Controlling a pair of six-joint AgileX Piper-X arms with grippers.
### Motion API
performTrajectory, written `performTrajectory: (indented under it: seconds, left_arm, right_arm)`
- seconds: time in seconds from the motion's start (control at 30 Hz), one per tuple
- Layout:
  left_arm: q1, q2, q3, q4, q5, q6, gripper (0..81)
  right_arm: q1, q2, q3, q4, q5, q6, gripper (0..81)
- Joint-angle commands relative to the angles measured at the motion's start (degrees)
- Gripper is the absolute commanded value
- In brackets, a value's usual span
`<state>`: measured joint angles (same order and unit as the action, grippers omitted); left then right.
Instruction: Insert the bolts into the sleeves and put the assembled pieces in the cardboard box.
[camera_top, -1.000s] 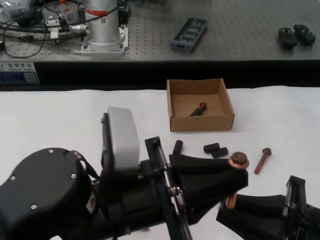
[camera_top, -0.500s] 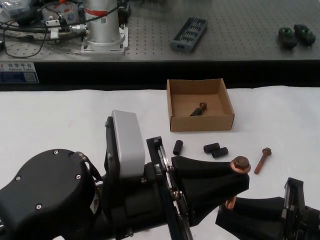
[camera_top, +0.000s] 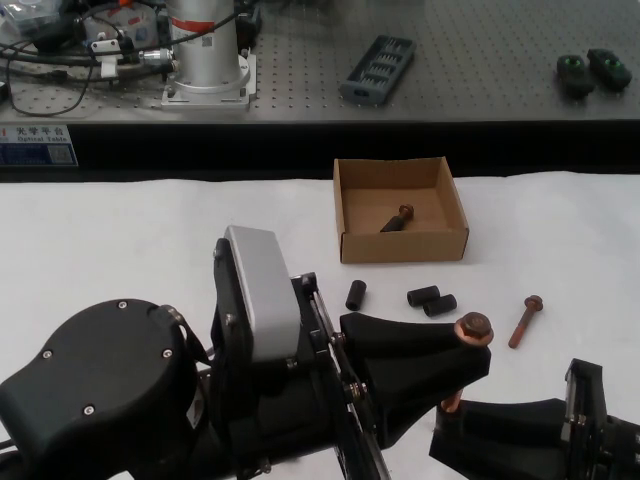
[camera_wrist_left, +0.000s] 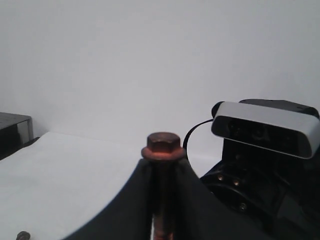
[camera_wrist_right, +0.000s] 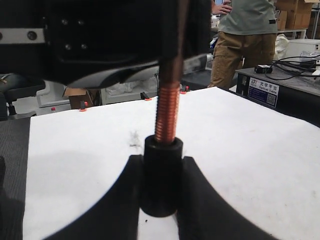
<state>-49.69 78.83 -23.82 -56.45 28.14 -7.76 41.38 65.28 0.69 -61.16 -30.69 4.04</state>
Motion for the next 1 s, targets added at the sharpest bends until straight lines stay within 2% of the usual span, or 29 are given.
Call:
performTrajectory:
  seconds: [0.0,0.97]
  left_arm:
    - [-0.3,0.0,-0.8,-0.1,-0.9,1.4,0.6]
    - [-0.3,3.6,-0.8,-0.1,-0.8,0.0,0.6]
  right_arm:
    - [0.1,0.1,-0.7,-1.0,-0.9,0.2,5.3]
    - [0.1,0.1,-0.7,-5.3,0.7,-0.2,5.3]
